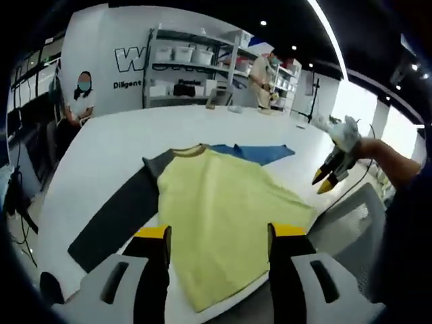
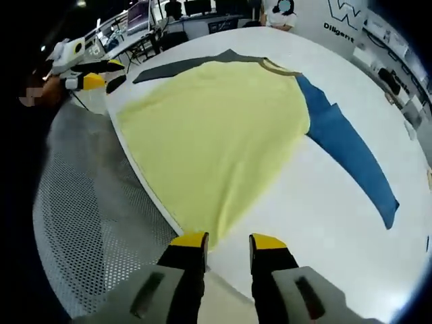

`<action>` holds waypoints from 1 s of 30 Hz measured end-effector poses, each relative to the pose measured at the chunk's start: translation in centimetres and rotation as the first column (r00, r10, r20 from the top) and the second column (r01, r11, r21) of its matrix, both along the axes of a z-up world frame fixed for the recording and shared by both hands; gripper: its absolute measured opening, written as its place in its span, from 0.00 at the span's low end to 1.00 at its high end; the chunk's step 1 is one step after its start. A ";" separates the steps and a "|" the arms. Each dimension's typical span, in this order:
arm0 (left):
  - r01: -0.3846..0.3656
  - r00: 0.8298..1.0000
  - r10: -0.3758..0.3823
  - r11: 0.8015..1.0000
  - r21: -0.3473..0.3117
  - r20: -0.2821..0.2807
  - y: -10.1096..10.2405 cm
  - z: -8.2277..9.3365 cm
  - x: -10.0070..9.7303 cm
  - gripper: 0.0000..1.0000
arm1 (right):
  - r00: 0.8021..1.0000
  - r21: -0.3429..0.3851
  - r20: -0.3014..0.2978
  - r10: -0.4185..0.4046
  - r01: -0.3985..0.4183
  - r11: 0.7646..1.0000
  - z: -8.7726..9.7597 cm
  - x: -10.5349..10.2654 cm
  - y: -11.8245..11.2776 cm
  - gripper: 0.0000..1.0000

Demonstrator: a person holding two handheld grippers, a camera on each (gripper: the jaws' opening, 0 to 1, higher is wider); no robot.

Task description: Fold the garment on the visible template until the final outline fits inside the template.

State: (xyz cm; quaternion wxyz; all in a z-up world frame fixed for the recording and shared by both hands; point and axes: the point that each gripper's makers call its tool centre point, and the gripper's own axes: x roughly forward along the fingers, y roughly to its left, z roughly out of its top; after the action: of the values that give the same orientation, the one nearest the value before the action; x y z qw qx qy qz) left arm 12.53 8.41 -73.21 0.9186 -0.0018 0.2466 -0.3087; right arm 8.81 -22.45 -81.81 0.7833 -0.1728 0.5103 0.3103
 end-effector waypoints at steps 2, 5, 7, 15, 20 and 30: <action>-0.007 1.000 0.006 1.000 -0.007 -0.016 -0.2 -0.4 -0.3 0.65 | 1.000 -0.001 0.022 -0.007 0.007 1.000 0.3 0.6 -0.1 0.25; -0.008 1.000 0.007 0.998 -0.054 -0.011 -1.3 -0.5 -0.4 0.82 | 0.994 0.021 0.098 -0.045 0.043 0.999 1.1 2.3 0.0 0.30; 0.009 0.999 -0.006 0.997 -0.079 0.037 -2.2 0.0 -0.5 0.89 | 0.990 0.032 0.128 -0.058 0.054 0.998 1.5 2.9 0.0 0.33; 0.022 0.991 -0.005 0.991 -0.134 0.131 -3.7 1.6 -0.4 0.99 | 0.964 0.078 0.234 -0.127 0.112 0.991 3.0 5.1 -0.5 0.38; 0.022 0.977 0.000 0.995 -0.102 0.212 -3.7 2.4 -0.3 0.99 | 0.923 0.153 0.304 -0.236 0.197 0.968 4.2 7.5 -1.8 0.39; 0.021 0.979 0.000 0.995 -0.098 0.206 -3.8 2.4 -0.4 0.99 | 0.783 0.188 0.444 -0.434 0.393 0.900 5.1 13.6 -8.8 0.37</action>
State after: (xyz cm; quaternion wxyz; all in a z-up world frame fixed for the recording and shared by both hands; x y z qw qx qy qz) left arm 12.13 4.61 -70.82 0.9363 -0.0144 0.1346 -0.3240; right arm 22.42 -31.25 -76.71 0.9395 -0.0940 0.3138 0.1003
